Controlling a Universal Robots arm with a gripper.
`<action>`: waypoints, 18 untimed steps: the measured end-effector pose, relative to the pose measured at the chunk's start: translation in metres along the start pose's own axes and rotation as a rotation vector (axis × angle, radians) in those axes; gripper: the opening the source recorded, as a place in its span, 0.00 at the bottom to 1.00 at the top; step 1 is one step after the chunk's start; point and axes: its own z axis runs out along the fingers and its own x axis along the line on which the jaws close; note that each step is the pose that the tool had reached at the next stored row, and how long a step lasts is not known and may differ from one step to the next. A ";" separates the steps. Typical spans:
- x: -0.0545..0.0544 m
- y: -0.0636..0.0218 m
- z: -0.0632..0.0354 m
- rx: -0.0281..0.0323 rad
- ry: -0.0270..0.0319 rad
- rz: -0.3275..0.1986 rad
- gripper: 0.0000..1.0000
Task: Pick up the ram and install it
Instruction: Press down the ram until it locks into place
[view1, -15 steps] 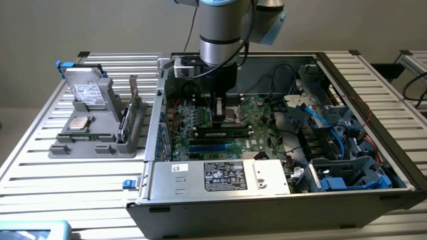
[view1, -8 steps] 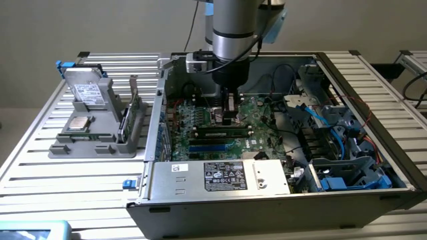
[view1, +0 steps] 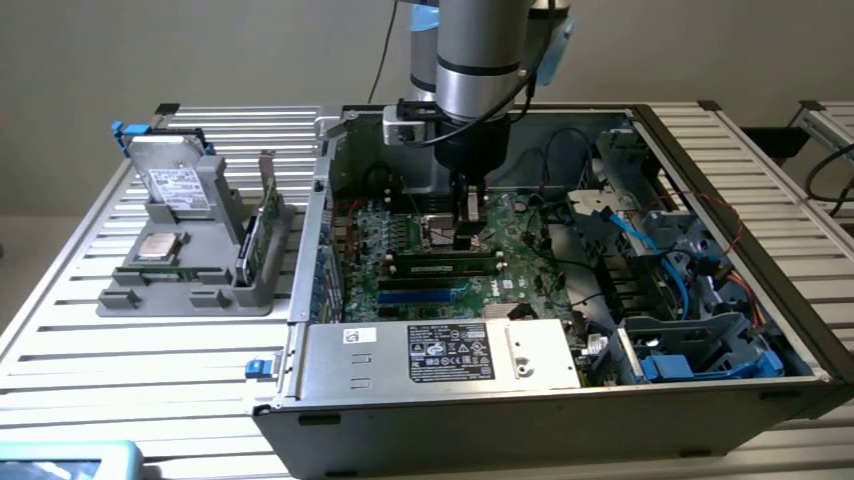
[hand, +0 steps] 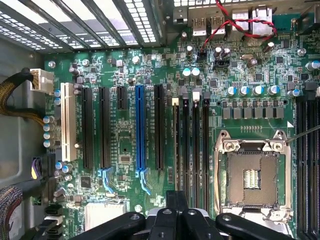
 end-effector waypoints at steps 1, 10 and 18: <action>0.000 0.0000 0.0000 0.0001 -0.0001 0.000 0.11; 0.000 0.0000 0.0001 -0.0125 0.0008 0.112 0.11; 0.000 0.0000 0.0005 -0.0243 0.0007 0.228 0.11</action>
